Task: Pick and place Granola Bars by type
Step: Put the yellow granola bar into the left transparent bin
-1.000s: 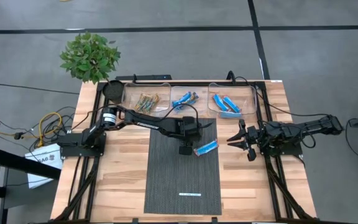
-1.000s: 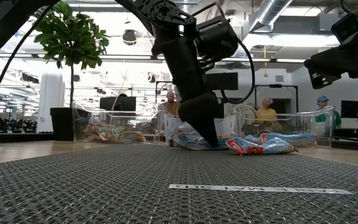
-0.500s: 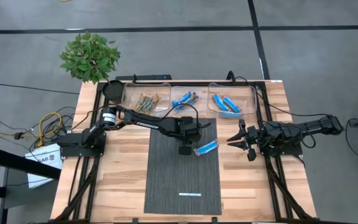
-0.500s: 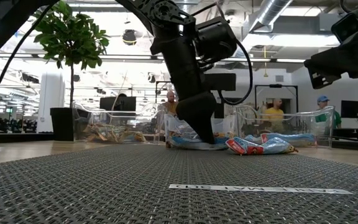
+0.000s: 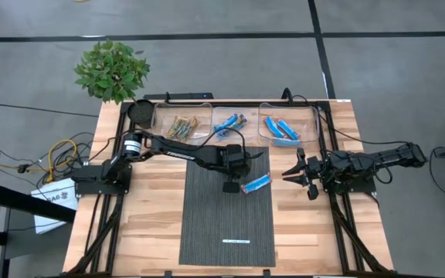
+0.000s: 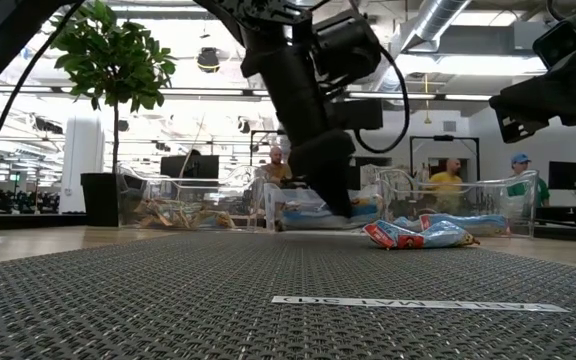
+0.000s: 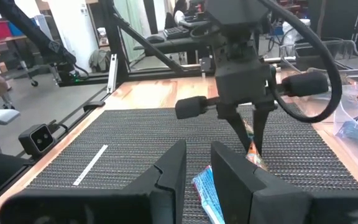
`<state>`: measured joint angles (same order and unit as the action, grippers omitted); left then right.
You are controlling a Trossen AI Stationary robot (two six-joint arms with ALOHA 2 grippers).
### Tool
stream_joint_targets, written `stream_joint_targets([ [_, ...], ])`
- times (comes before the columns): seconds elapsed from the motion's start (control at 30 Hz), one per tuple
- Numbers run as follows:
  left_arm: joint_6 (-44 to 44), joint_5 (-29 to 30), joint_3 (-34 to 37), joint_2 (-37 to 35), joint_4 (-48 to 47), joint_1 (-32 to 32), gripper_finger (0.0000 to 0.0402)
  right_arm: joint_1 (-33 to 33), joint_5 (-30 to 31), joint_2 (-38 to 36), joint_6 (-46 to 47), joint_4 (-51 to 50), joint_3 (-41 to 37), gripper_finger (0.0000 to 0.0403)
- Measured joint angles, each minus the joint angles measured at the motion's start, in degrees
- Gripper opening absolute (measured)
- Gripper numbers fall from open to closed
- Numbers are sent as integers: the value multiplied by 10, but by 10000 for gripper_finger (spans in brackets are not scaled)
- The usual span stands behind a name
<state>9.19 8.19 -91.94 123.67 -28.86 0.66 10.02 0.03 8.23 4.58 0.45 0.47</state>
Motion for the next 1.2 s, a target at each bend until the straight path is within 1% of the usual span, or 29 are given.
stream_joint_targets([
  [0.07, 0, 0, 0, -6, 1, -1, 8, 0, 0, 0, 0, 0, 0, 67],
  [0.27, 0, 4, 0, -42, 11, -1, 28, 0, 0, 0, 0, 0, 0, 67],
  [0.4, 7, 26, 0, -73, 23, -3, 19, 0, 0, 0, 0, 0, 0, 67],
  [0.53, 19, 29, 0, -110, 33, -3, 11, 0, 0, 0, 0, 0, 0, 67],
  [0.77, 30, 66, 0, -167, 31, -3, 26, 0, 0, 0, 0, 0, 0, 67],
  [0.87, 32, 78, 0, -176, 25, -3, 23, 0, 0, 0, 0, 0, 0, 67],
  [1.03, 32, 78, 0, -176, 17, -3, 12, 0, 0, 0, 0, 0, 0, 67],
  [1.2, 10, 78, 0, -176, 13, 6, 20, 0, 0, 0, 0, 0, 0, 67],
])
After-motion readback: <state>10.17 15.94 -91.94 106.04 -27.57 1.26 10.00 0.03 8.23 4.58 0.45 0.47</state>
